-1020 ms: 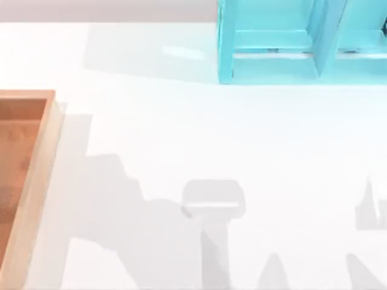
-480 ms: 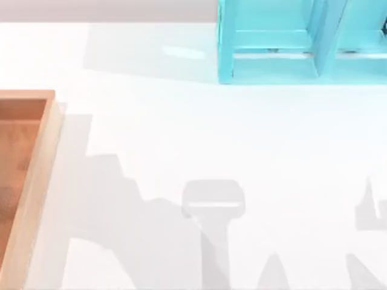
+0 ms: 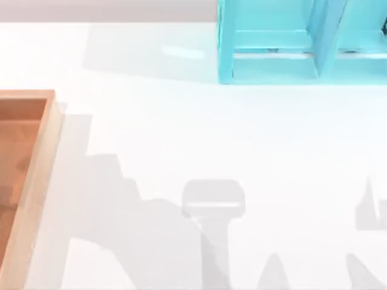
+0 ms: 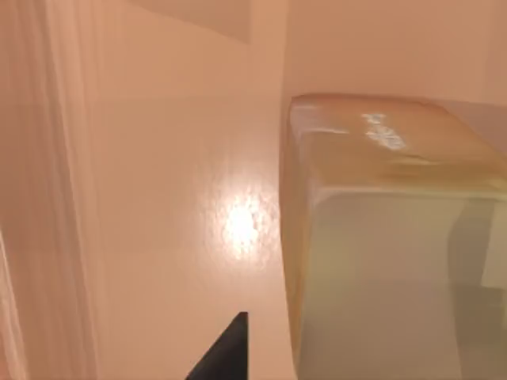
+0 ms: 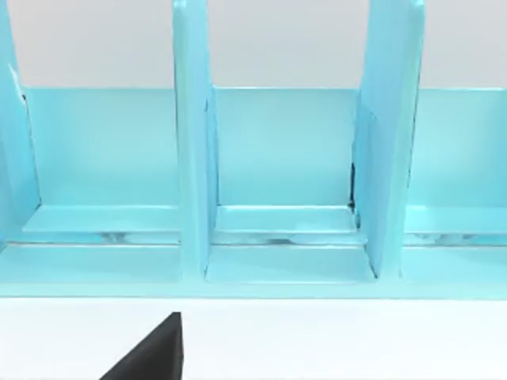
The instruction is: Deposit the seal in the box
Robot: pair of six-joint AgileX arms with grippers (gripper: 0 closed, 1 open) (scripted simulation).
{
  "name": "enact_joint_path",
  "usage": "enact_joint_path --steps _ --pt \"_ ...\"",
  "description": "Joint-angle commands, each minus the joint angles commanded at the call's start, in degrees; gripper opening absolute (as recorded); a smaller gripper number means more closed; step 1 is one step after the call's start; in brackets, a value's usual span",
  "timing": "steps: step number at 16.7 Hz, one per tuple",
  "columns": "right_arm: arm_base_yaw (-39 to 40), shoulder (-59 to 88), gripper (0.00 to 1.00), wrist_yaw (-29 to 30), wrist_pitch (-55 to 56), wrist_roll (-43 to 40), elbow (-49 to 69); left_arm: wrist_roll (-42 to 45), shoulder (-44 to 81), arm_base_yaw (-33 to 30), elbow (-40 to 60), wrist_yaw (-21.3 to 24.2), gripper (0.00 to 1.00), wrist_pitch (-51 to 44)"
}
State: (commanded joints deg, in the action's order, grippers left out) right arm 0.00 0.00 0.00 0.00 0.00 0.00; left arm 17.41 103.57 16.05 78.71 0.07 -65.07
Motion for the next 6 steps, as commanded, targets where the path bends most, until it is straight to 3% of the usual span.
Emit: enact_joint_path --steps 6 --pt "0.0 0.0 1.00 0.0 0.0 0.0 0.0 0.0 0.0 0.0 0.0 0.0 1.00 0.0"
